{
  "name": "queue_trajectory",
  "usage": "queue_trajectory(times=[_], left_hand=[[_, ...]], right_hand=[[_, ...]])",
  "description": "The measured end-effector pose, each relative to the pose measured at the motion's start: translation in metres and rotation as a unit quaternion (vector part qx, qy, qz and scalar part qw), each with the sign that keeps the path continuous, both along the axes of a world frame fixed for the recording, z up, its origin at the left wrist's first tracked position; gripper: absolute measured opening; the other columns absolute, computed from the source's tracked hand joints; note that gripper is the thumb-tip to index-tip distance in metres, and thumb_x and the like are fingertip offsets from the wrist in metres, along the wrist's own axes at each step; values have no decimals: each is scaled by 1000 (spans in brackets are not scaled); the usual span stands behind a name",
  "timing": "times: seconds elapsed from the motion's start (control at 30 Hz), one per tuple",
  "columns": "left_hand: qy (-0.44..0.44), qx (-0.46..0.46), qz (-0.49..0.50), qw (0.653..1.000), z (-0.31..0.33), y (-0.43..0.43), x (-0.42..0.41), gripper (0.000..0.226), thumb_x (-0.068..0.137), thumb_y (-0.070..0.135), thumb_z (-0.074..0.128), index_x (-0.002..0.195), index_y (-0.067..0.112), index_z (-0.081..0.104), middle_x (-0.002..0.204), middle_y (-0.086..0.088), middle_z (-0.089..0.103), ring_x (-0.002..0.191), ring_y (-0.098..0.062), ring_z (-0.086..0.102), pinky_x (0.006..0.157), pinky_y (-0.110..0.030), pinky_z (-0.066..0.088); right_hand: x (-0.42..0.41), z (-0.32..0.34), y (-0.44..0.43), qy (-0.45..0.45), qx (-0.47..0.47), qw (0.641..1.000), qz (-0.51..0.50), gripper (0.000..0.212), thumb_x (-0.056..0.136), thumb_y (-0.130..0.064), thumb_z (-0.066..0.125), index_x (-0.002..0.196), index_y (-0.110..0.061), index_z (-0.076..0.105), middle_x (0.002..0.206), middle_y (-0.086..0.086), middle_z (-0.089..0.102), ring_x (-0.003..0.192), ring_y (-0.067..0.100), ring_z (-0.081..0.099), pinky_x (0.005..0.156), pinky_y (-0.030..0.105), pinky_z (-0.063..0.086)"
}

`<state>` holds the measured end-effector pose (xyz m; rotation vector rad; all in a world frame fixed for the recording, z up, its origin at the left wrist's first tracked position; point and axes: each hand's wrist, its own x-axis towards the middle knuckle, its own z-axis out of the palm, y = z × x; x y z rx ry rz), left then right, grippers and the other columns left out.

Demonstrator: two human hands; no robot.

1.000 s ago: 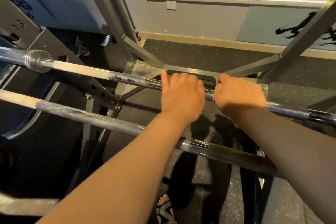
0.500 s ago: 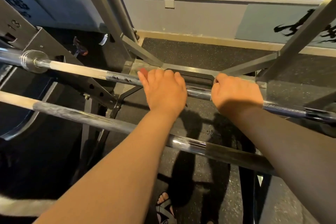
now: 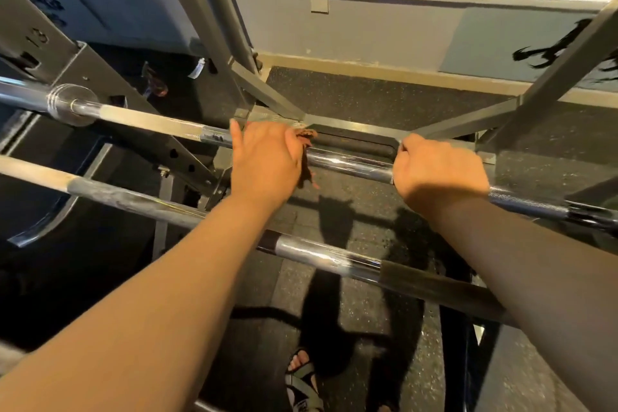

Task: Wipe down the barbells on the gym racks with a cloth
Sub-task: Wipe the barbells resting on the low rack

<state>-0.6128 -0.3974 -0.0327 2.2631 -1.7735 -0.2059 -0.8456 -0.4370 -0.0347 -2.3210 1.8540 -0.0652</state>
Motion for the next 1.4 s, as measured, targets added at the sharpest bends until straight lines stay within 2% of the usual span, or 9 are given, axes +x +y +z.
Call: queue_trajectory(times=[0.1,0.27,0.5,0.63,0.73,0.9,1.0,1.13,1.4], left_hand=[[30,8,45,998,3,1,-34,36,107,26,34,119,7,62,128,-12,56,134,-30,40,125,-54,3],[-15,45,-62,997,8,29,-69,54,107,41,29,147,8,41,153,-13,38,150,-34,20,126,-54,3],[-14,61,-55,997,23,-4,-43,40,106,40,33,118,14,61,122,-7,59,117,-27,46,105,-41,35],[-30,66,-44,996,5,-8,-56,47,105,37,29,129,13,61,153,-15,42,146,-31,26,126,-49,6],[-21,48,-78,996,4,-2,-53,49,107,37,25,143,16,51,165,-10,26,154,-26,11,126,-50,-5],[-9,20,-156,988,1,14,-12,55,108,36,18,153,12,38,164,-11,27,154,-23,16,128,-45,2],[-9,9,-70,997,0,8,1,54,105,35,20,136,9,56,150,-11,46,147,-25,30,127,-50,5],[-42,67,3,997,6,0,-40,46,107,35,24,127,12,59,141,-12,49,142,-30,32,124,-58,0],[0,2,-184,983,-3,15,-53,44,107,40,25,132,19,54,132,1,55,135,-20,41,126,-49,9]], right_hand=[[0,-2,-2,-2,-1,1000,0,25,105,-31,30,106,-18,52,89,10,62,76,30,56,68,37,42],[-1,-2,-1,-7,6,1000,1,23,104,-32,29,100,-20,48,85,7,60,73,28,57,67,37,44],[-1,-8,1,-3,-37,999,-1,24,102,-29,28,94,-19,49,72,2,51,58,21,45,57,32,33],[0,-3,2,-9,-16,1000,3,23,103,-30,29,97,-19,48,77,5,56,66,25,53,62,35,41],[0,-4,2,0,-10,1000,-1,23,104,-30,29,97,-19,48,76,4,53,69,28,54,62,35,40],[0,-2,3,1,-17,1000,-9,23,103,-32,30,98,-21,49,79,4,55,70,28,53,64,34,40],[0,-1,2,1,-4,1000,-9,23,104,-34,28,101,-21,48,86,6,58,74,28,53,65,36,39],[0,-2,3,-4,-3,1000,-6,25,103,-34,27,99,-21,48,81,4,58,73,27,57,66,37,45],[2,2,1,16,7,1000,-3,22,102,-33,29,93,-22,45,79,4,51,72,27,50,65,37,35]])
